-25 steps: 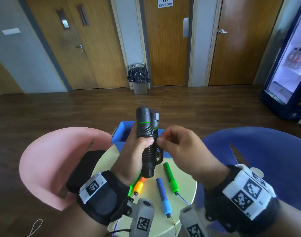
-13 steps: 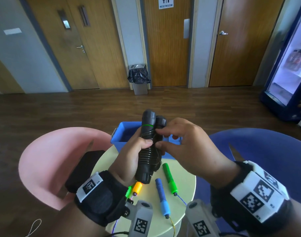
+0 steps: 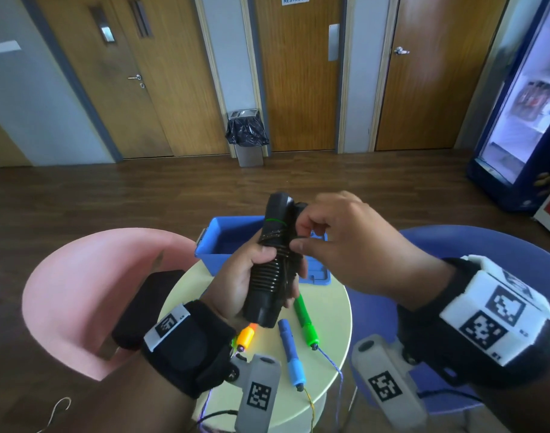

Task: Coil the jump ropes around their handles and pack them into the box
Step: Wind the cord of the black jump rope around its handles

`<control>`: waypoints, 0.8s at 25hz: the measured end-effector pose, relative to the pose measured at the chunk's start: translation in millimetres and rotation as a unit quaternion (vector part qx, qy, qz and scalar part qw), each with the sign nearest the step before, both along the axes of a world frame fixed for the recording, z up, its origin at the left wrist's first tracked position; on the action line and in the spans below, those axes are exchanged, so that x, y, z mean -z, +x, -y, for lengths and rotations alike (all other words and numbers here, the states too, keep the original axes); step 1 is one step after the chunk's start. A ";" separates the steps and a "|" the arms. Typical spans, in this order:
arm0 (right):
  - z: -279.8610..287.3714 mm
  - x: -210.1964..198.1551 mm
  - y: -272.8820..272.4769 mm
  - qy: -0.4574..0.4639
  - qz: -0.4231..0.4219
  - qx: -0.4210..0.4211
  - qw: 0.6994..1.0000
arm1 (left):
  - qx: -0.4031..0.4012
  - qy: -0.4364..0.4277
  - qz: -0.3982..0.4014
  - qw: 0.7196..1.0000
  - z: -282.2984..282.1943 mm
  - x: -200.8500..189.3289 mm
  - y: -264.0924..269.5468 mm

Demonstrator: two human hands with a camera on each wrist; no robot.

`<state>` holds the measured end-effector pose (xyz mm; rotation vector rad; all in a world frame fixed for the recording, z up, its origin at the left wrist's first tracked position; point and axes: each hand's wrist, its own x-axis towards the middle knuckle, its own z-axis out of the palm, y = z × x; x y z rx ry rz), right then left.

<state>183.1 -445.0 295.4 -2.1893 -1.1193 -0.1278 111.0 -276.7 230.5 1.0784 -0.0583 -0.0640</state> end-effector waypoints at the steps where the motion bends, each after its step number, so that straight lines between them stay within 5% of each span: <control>1: 0.2 -1.4 0.0 -0.010 0.046 0.010 0.999 | 0.014 0.003 -0.006 1.000 -1.1 -2.1 2.7; 4: 3.0 -5.7 2.1 -0.009 0.096 -0.001 0.995 | 0.057 0.011 -0.021 0.998 -1.8 -4.5 6.4; 10: 7.3 3.2 20.3 -0.002 -0.006 -0.029 1.000 | 0.057 0.016 -0.052 0.997 10.8 1.4 5.8; 15: 10.0 6.7 25.5 -0.065 -0.031 -0.022 0.997 | -0.042 0.134 -0.025 0.990 18.0 3.2 8.9; 20: 1.7 16.4 32.7 -0.106 -0.022 0.015 0.994 | -0.058 0.340 0.021 0.938 13.5 0.4 7.9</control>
